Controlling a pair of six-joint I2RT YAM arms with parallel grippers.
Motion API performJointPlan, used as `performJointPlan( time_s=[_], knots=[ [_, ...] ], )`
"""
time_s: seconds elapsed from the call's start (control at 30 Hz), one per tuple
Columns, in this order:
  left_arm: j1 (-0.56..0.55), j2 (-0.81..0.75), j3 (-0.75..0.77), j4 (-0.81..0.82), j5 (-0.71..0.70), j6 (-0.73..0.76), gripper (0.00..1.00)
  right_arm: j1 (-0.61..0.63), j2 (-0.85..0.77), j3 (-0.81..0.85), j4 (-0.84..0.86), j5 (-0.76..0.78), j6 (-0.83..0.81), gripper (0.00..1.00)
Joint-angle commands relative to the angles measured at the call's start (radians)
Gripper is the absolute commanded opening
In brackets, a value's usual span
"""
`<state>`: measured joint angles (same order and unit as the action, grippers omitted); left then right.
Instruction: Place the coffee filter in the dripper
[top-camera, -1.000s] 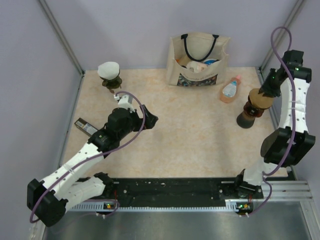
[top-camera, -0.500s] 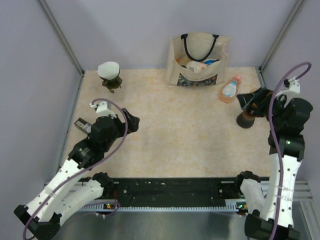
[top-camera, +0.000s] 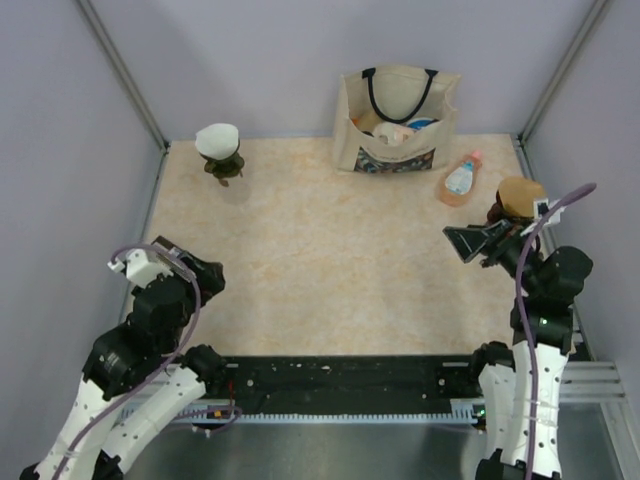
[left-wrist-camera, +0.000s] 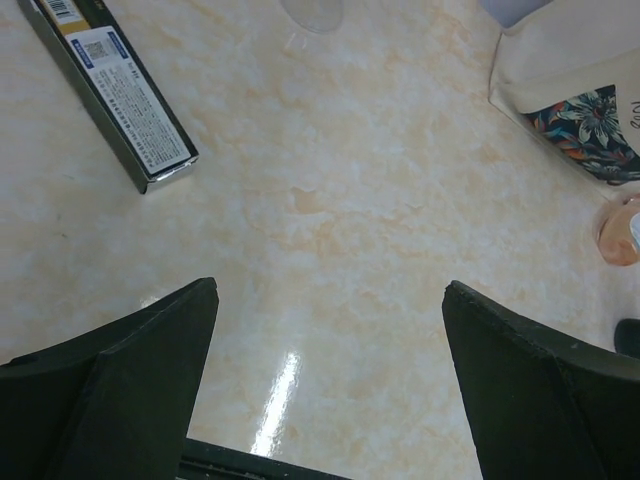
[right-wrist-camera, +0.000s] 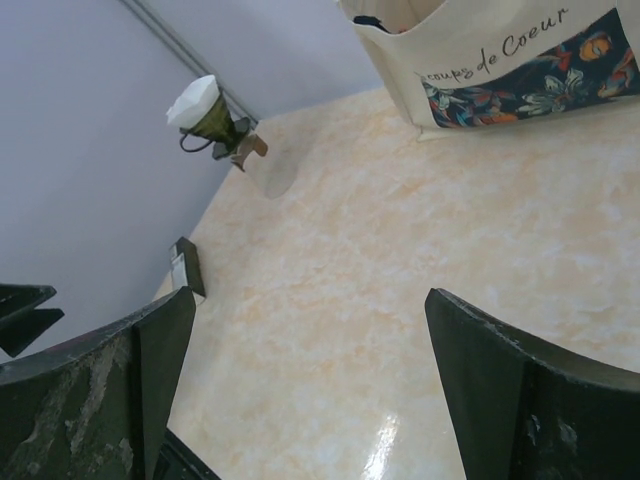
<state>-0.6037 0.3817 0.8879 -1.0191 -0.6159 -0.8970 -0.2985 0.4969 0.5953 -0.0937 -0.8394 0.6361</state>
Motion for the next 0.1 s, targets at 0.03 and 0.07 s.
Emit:
performJointPlan(
  time_s=[0.03, 0.07],
  knots=[
    [0.002, -0.017, 0.000, -0.052, -0.028, -0.037, 0.99, -0.002, -0.006, -0.015, 0.118, -0.018, 0.007, 0.99],
    [0.002, -0.012, 0.002, -0.056, -0.028, -0.037, 0.99, -0.002, -0.006, -0.012, 0.117, -0.020, 0.005, 0.99]
  ],
)
